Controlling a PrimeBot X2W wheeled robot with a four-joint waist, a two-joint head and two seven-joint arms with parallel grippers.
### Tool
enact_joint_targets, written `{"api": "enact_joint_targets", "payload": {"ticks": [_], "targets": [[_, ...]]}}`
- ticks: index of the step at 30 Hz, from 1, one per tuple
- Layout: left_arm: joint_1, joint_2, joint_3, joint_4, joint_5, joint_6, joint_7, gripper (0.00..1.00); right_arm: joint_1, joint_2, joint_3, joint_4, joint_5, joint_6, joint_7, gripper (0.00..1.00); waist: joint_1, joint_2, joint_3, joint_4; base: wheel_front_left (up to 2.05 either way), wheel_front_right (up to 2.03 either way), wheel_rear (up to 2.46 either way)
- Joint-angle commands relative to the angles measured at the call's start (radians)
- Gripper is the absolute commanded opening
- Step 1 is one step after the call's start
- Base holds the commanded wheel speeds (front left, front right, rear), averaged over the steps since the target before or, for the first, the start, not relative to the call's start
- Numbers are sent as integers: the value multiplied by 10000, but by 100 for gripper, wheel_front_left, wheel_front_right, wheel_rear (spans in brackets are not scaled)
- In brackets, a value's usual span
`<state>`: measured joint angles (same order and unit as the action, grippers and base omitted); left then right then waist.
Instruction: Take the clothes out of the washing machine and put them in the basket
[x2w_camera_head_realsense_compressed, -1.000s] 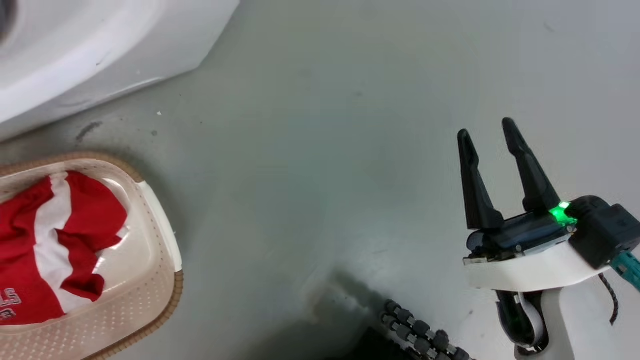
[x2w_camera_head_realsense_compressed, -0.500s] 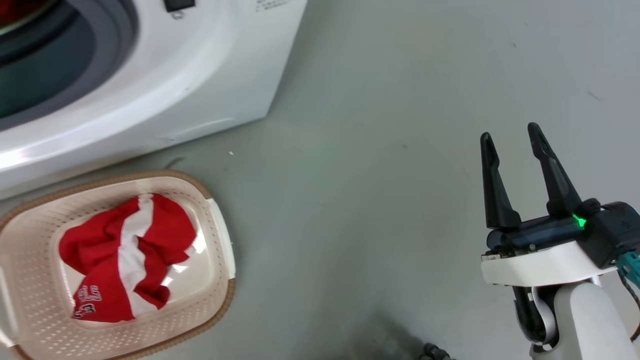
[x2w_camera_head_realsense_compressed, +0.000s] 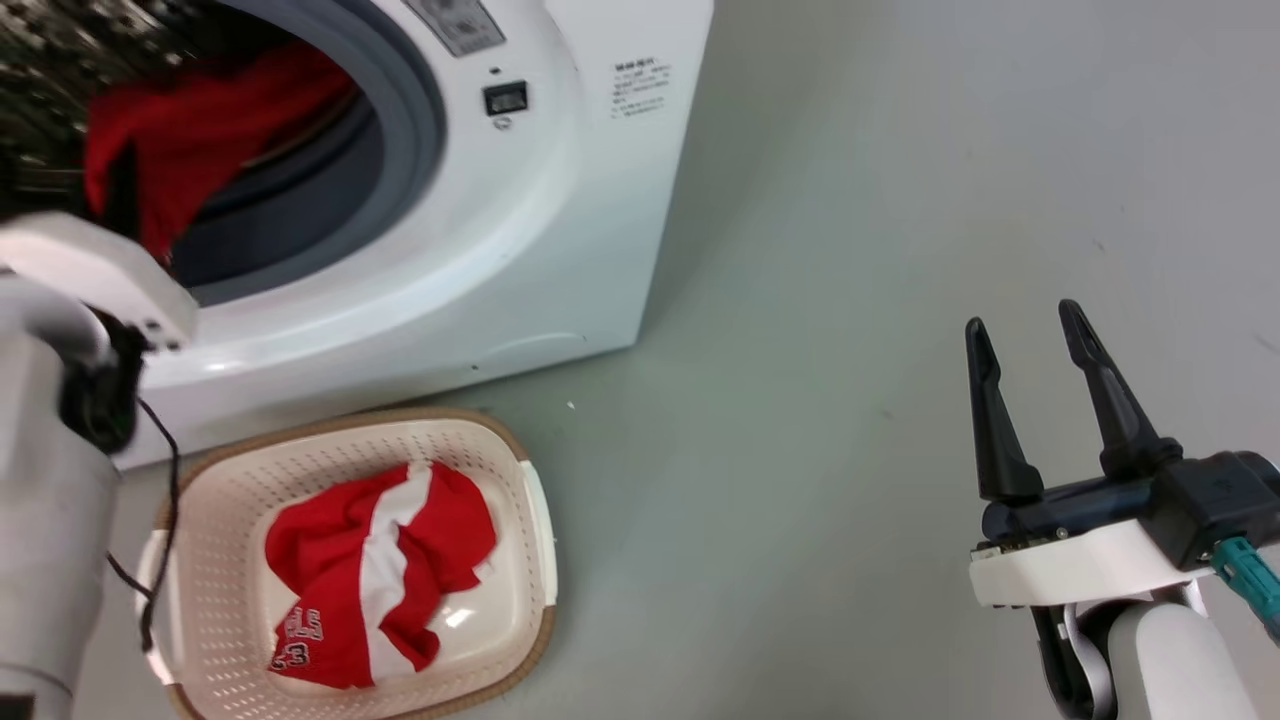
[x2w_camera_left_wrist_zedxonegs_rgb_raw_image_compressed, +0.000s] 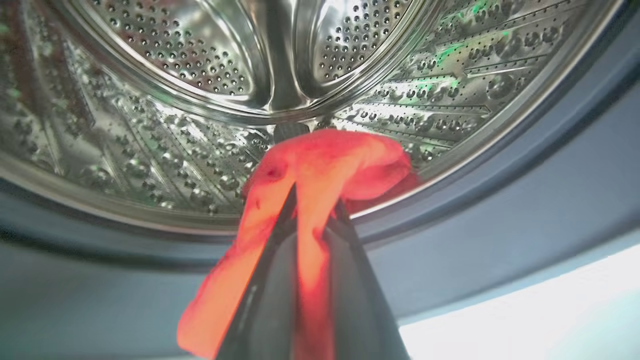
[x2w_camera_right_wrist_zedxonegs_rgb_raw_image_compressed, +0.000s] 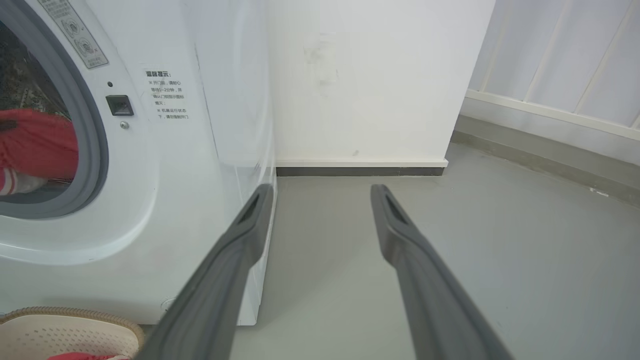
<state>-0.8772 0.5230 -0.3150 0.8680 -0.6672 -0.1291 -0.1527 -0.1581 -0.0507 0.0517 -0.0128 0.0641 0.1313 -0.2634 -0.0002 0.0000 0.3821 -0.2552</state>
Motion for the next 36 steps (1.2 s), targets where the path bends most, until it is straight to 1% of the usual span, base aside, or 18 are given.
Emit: {"api": "enact_joint_targets", "payload": {"ticks": [1,5,7,9,14,15,19,22,23,26,31,33,36], "targets": [[378,-95,-43,-210,-135,-15,-243,0,195,10,-55,53,-102,-11,-18,100,2,0,-593,426,0,0,0],[1272,-145,11,-782,-191,1,-828,0,380,7,-219,165,-260,-11,-18,100,2,0,-1122,712,0,0,0],[1667,-200,112,-1340,23,216,-1044,0,433,10,-410,215,-253,-11,-20,100,2,0,-1373,857,0,0,0],[2179,-351,310,-2045,142,451,-1116,0,450,12,-567,225,-224,-11,-20,100,2,0,-1564,982,0,0,0],[3378,-771,1127,-4513,655,992,-1142,0,635,10,-694,277,-391,-12,-20,100,2,0,-1954,1340,0,0,0],[3602,-903,1278,-4971,693,1058,-1139,0,647,9,-726,301,-440,-11,-20,100,2,0,-2025,1407,0,0,0],[4388,-1135,1602,-6576,1002,1289,-1137,0,722,10,-842,333,-514,-11,-18,100,2,0,-2247,1629,0,0,0],[4939,-1229,1687,-7448,1121,1443,-1127,0,774,12,-806,312,-557,-11,-20,100,2,0,-2325,1762,0,0,0],[4939,-1229,1687,-7448,1121,1443,-1127,0,774,12,-806,312,-557,-11,-20,100,2,0,-2325,1762,0,0,0],[5455,-1448,1776,-8182,897,1588,-1071,0,809,9,-774,295,-567,-11,-18,100,2,0,-2336,1860,0,0,0],[6312,-1603,1697,-8970,782,1924,-847,0,791,12,-717,249,-531,-11,-20,100,2,0,-2212,1912,0,0,0],[6634,-1500,1619,-8880,954,2018,-814,0,698,12,-662,225,-493,-11,-20,100,2,0,-2088,1887,0,0,0],[6974,-1410,1392,-8493,1187,2033,-816,0,587,10,-578,189,-481,-11,-18,100,2,0,-1869,1808,0,0,0]]}}
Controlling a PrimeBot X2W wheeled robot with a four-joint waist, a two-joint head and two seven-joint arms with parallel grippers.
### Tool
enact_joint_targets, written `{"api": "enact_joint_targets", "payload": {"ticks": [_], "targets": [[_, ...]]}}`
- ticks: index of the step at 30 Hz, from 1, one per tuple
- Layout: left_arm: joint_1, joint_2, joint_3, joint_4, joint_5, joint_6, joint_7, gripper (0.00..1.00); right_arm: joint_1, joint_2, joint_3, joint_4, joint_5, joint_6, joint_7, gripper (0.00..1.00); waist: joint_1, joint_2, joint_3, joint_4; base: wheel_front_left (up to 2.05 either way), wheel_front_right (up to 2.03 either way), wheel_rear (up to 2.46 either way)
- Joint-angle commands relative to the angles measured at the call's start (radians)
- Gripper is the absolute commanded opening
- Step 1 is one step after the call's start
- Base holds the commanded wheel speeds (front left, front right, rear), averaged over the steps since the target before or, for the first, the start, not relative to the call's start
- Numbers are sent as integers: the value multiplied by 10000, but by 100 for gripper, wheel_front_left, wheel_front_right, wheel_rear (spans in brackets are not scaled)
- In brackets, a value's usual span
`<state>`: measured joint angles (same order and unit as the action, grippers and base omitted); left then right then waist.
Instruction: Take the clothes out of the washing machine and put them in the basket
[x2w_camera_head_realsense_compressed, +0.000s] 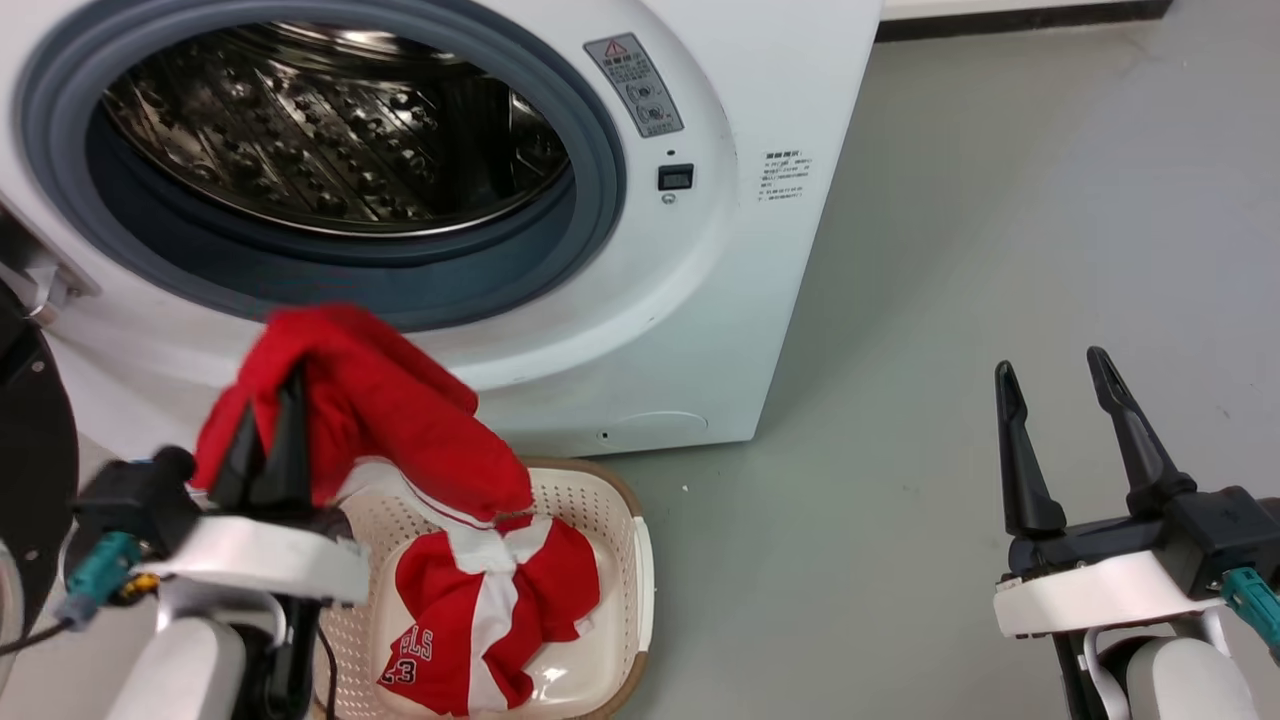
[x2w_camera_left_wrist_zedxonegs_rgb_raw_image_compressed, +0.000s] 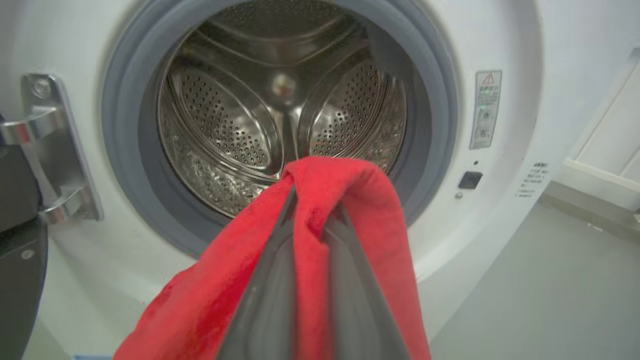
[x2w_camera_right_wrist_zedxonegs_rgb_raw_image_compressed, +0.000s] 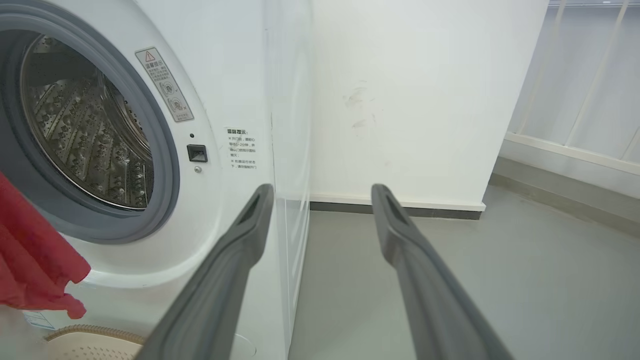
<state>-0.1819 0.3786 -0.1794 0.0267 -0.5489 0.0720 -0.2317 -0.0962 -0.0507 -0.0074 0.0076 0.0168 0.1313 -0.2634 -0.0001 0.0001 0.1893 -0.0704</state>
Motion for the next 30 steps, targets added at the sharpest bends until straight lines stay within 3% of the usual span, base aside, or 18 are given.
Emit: {"api": "enact_joint_targets", "payload": {"ticks": [1,8,18,30], "targets": [[116,31,-28,119,26,7,-12,0,-57,10,27,-26,-19,-11,-20,100,1,-1,141,-73,0,0,0],[23,-96,-601,2352,289,-301,-32,0,-353,10,142,-179,-67,-11,-20,100,1,-1,1024,-382,0,0,0],[-1646,-343,-856,6638,14,-1228,-88,0,-810,14,380,-358,80,-11,-18,100,1,-1,2568,-881,0,0,0],[-3906,-300,-1006,10002,208,-1599,-269,0,-1174,14,422,-569,235,-11,-20,100,1,-1,4247,-1416,0,0,0]]}}
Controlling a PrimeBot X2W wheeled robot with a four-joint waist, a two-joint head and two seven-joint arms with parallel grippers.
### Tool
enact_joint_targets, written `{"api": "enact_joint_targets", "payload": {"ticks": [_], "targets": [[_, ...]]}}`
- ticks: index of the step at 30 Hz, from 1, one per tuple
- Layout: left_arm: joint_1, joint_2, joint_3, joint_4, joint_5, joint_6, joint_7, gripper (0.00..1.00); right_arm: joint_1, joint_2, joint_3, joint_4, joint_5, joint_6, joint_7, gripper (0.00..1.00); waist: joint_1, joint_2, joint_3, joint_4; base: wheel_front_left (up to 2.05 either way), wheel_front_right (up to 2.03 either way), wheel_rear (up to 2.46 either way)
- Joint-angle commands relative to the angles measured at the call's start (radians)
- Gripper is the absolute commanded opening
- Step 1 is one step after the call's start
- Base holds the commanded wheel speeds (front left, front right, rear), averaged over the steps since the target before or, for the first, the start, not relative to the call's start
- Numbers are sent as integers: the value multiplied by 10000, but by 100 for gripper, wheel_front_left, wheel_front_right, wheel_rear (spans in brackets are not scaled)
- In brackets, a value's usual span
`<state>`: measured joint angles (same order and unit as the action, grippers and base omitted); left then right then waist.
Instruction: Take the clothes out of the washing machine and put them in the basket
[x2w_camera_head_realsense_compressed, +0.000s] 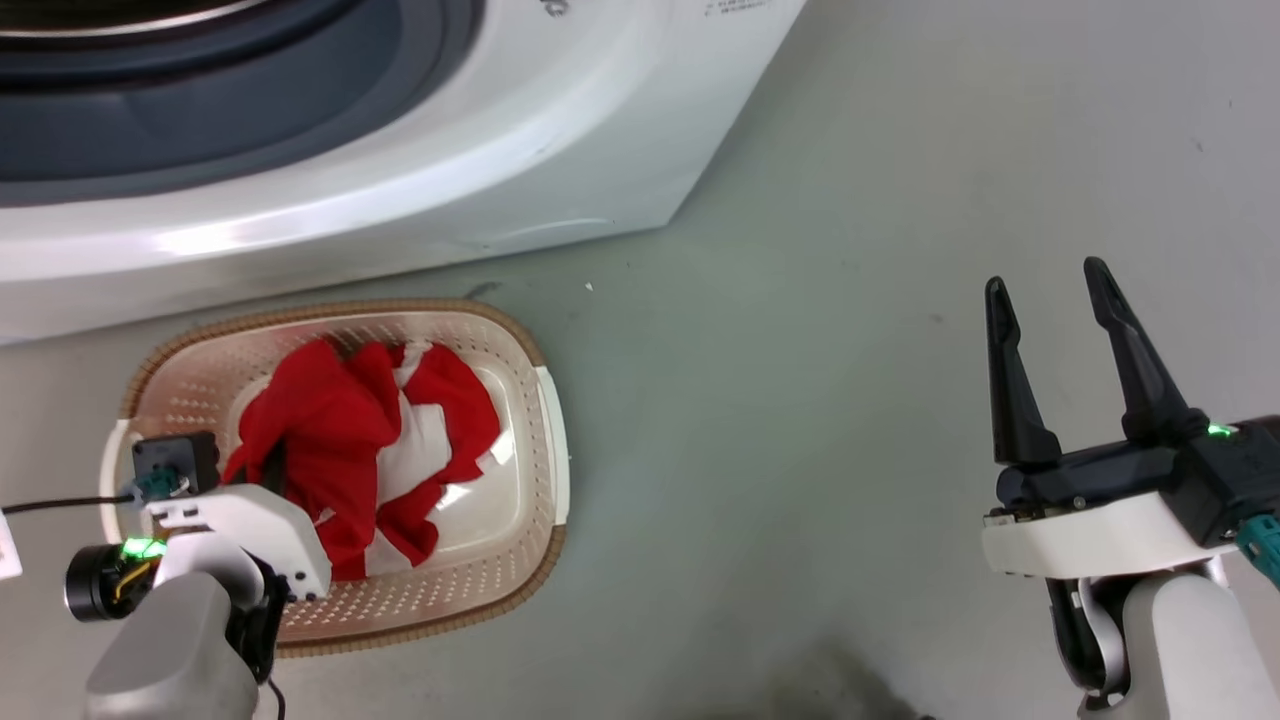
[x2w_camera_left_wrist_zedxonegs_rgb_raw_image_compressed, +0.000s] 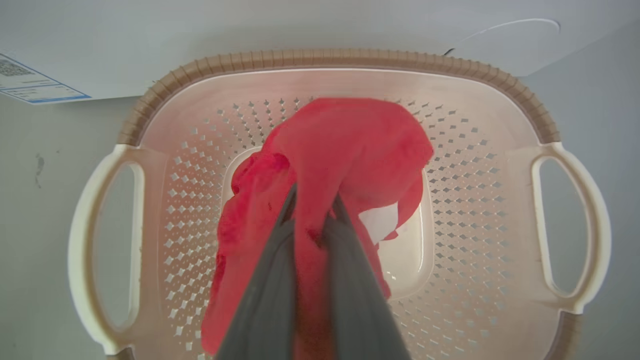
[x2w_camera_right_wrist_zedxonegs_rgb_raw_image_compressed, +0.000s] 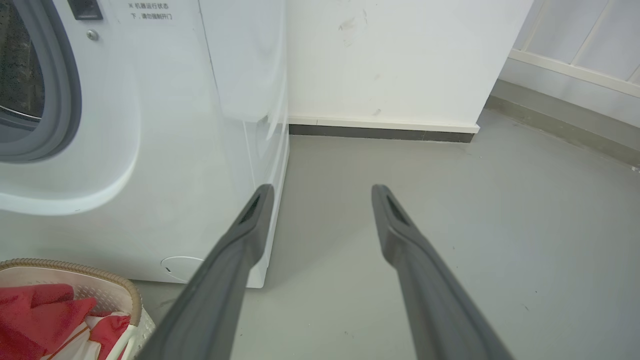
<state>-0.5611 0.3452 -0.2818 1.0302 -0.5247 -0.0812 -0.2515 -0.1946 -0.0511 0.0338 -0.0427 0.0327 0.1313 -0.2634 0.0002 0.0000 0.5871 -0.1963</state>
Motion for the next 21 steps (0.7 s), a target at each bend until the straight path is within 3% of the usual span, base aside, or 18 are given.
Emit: {"api": "enact_joint_targets", "payload": {"ticks": [1,7,14,15,16,21], "targets": [[-367,27,29,294,-10,-60,-85,0,-214,17,14,-93,117,-11,-20,100,-2,0,458,-216,0,0,0],[-1222,-40,177,1150,66,52,-153,0,-505,17,80,-240,190,-11,-20,100,-2,0,1279,-316,0,0,0],[-1349,-194,275,1410,108,30,-148,0,-531,16,-20,-164,47,-11,-20,100,-2,0,1318,-263,0,0,0],[-1369,-193,238,1386,193,39,-149,16,-521,16,-39,-136,26,-11,-20,100,-2,0,1272,-241,0,0,0],[-1359,-204,226,1344,234,70,-149,98,-515,17,-54,-109,7,-11,-20,100,-2,0,1196,-213,0,0,0],[-840,-393,565,803,335,226,-139,100,-418,16,-165,45,-176,-11,-18,100,-2,0,444,19,0,0,0]]}}
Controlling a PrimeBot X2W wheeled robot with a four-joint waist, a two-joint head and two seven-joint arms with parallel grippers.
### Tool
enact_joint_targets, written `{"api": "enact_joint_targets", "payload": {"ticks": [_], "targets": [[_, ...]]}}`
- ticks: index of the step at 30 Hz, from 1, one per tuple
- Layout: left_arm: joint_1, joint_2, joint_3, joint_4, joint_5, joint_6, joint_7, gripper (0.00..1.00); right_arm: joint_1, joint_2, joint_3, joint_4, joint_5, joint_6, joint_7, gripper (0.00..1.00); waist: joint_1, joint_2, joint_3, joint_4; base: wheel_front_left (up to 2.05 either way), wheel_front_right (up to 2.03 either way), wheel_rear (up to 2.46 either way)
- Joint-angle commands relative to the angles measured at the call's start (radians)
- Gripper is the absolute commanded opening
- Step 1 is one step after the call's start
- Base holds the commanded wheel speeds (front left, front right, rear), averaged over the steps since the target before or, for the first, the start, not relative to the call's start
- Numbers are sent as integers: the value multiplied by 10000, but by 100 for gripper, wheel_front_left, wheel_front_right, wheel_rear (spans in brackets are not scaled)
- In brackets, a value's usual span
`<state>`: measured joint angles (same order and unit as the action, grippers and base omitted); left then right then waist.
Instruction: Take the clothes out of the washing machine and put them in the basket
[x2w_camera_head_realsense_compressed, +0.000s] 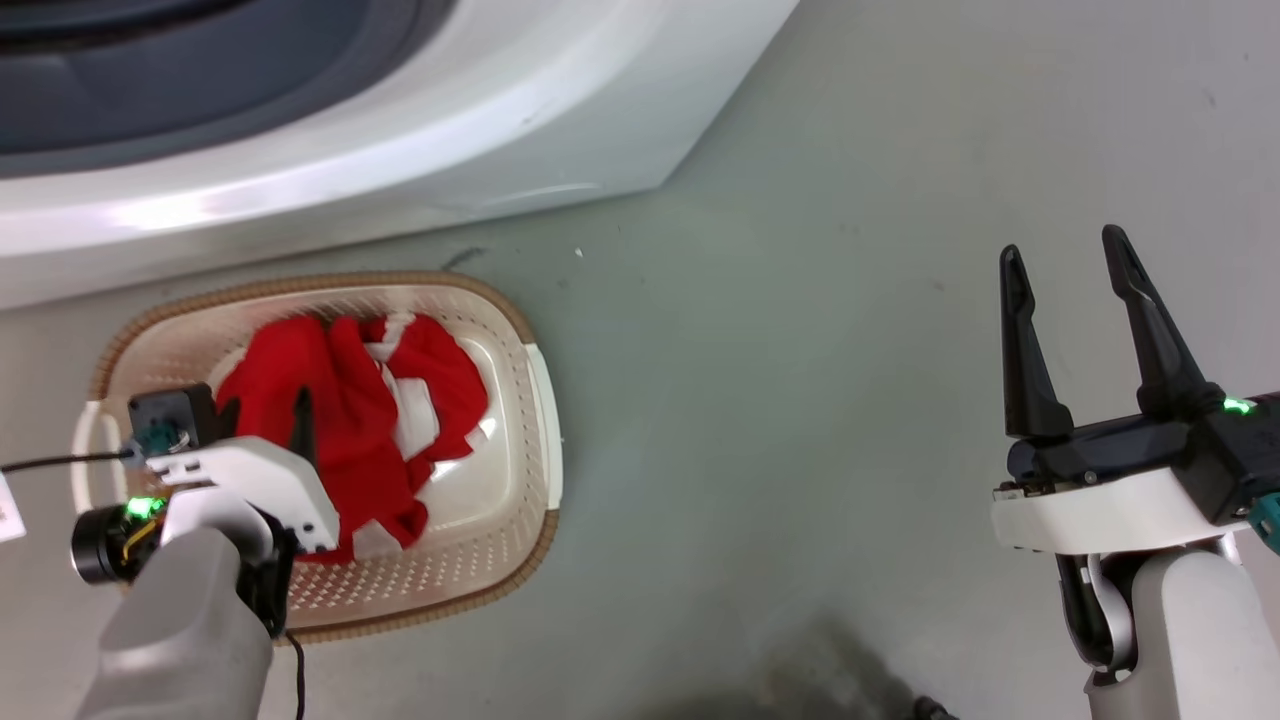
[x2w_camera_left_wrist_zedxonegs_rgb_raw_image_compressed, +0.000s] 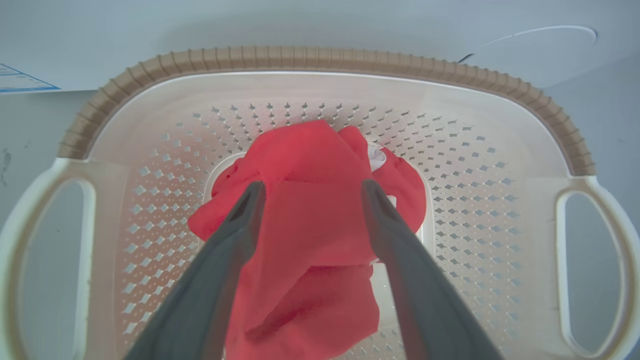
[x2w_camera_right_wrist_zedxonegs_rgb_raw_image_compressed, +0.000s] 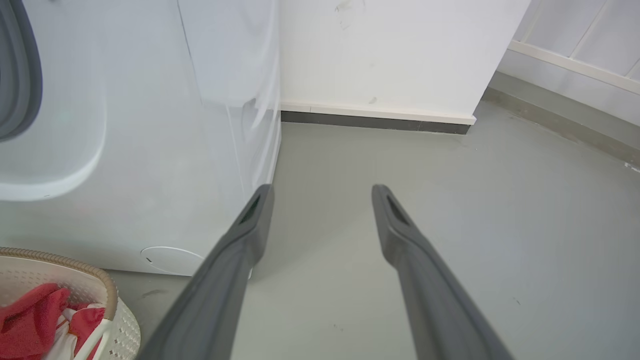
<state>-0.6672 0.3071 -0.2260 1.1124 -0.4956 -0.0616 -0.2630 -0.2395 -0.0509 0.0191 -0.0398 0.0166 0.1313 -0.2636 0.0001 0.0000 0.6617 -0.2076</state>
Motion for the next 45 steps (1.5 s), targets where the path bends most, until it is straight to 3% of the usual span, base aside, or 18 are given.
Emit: {"api": "enact_joint_targets", "payload": {"ticks": [1,14,22,33,45], "targets": [[332,-54,23,-127,123,35,-24,100,67,14,-35,56,-59,-11,-16,100,-1,0,-475,185,0,0,0],[2274,-588,2031,-4314,1315,12,-25,100,702,13,-636,570,-719,-12,-16,100,-1,0,-3360,1332,0,0,0],[3870,-1458,3177,-7360,2341,-315,-24,100,1331,11,-818,625,-755,-11,-18,100,-1,0,-4762,1794,0,0,0],[5725,-2095,3056,-9915,3582,-637,-24,100,2087,13,-807,750,-578,-11,-18,100,-1,0,-5714,1892,0,0,0],[7116,-2417,2907,-10702,4055,-633,-26,100,2641,14,-726,915,-390,-11,-16,100,-1,0,-6313,1738,0,0,0]]}}
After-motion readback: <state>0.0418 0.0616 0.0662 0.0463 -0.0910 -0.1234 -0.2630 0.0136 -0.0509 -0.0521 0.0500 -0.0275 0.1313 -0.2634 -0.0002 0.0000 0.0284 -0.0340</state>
